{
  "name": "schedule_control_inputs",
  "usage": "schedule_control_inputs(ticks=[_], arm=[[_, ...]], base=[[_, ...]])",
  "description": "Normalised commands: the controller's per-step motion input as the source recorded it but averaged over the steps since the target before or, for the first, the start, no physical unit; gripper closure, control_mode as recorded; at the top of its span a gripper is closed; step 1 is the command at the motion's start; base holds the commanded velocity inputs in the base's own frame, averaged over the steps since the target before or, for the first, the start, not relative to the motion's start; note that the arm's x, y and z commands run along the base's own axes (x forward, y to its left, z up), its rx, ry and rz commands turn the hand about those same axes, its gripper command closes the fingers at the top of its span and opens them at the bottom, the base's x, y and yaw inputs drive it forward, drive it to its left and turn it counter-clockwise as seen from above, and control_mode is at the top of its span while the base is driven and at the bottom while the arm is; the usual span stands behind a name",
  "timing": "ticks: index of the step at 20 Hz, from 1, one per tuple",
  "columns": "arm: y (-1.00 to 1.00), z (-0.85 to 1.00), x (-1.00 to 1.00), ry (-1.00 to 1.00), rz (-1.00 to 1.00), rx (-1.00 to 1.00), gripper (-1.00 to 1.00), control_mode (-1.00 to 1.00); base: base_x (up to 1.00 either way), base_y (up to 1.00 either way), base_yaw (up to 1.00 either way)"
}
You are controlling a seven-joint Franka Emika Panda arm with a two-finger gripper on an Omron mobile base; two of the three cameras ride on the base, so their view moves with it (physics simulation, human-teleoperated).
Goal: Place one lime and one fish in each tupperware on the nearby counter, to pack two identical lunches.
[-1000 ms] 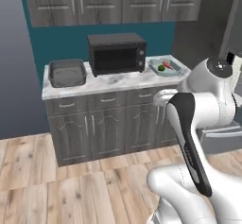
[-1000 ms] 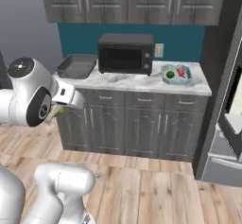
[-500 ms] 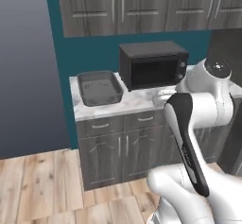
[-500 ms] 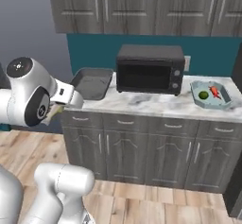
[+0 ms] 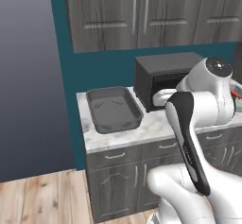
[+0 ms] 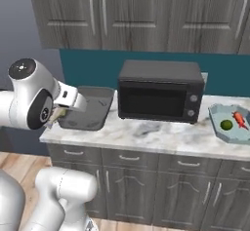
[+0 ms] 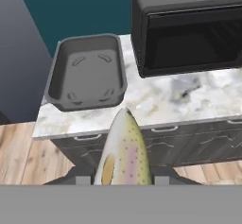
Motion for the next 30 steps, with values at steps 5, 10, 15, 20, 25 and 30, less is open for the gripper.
schedule_control_inputs(ticks=[5, 10, 15, 20, 25, 30], arm=[[0.00, 0.00, 0.00, 0.00, 0.00, 0.00, 1.00, 1.00], [0.00, 0.00, 0.00, 0.00, 0.00, 0.00, 1.00, 1.00], [0.00, -0.11, 0.05, 0.00, 0.00, -0.01, 1.00, -1.00], [0.00, -0.50, 0.23, 0.00, 0.00, 0.00, 1.00, -1.00], [0.00, -0.64, 0.42, 0.00, 0.00, 0.00, 1.00, -1.00], [0.00, -0.32, 0.65, 0.05, 0.00, 0.00, 1.00, -1.00]], base=[[0.50, 0.59, 0.00], [0.25, 0.42, 0.00], [0.00, 0.06, -0.01], [0.00, 0.00, 0.00], [0.00, 0.00, 0.00], [0.00, 0.00, 0.00]])
